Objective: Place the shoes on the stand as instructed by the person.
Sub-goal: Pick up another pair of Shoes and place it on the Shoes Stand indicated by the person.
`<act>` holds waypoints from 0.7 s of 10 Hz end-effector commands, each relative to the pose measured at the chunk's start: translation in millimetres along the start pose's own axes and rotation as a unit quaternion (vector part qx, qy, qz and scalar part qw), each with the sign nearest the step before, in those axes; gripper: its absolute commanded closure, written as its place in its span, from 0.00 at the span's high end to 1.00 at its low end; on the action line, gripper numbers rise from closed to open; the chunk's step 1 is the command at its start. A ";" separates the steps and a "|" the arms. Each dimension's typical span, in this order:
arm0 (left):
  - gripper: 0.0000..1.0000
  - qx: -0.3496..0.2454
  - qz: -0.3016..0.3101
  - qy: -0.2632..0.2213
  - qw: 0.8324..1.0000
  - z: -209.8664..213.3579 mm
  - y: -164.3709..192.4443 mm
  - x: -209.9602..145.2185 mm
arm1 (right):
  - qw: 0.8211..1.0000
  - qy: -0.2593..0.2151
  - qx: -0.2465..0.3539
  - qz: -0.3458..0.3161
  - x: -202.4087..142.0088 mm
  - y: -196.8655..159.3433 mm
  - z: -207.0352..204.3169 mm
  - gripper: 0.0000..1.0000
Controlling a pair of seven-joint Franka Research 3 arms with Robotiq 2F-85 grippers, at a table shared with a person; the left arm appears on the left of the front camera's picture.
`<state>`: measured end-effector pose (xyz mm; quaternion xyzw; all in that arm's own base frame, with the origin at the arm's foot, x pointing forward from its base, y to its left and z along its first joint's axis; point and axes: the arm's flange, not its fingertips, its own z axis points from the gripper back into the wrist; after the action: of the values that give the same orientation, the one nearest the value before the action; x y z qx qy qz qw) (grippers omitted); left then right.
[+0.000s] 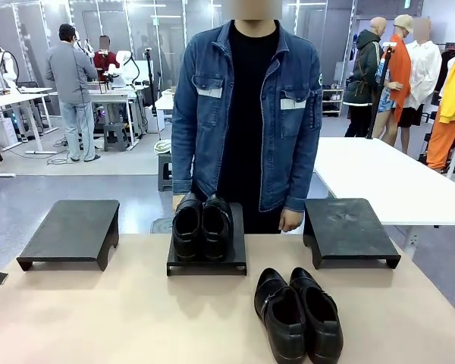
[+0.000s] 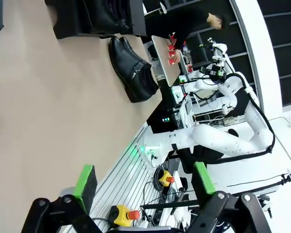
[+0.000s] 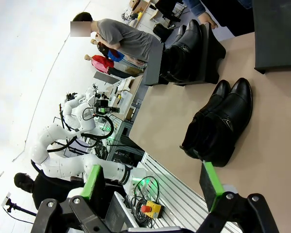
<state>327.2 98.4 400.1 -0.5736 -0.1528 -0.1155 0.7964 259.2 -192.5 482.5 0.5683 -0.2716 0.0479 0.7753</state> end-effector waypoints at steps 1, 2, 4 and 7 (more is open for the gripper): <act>1.00 0.003 -0.008 0.003 1.000 4.5 -11.3 -7.4 | 1.000 -0.003 0.004 0.010 0.6 0.4 0.9 1.00; 1.00 0.003 -0.008 0.003 1.000 4.5 -11.3 -7.4 | 1.000 -0.003 0.004 0.010 0.6 0.4 0.9 1.00; 1.00 0.003 -0.008 0.003 1.000 4.5 -11.3 -7.4 | 1.000 -0.003 0.004 0.010 0.6 0.4 0.9 1.00; 1.00 0.003 -0.008 0.003 1.000 4.5 -11.3 -7.4 | 1.000 -0.003 0.004 0.010 0.6 0.4 0.9 1.00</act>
<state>321.5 100.1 407.2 -0.5673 -0.1573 -0.1173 0.7998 259.2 -192.5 482.5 0.5683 -0.2716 0.0479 0.7753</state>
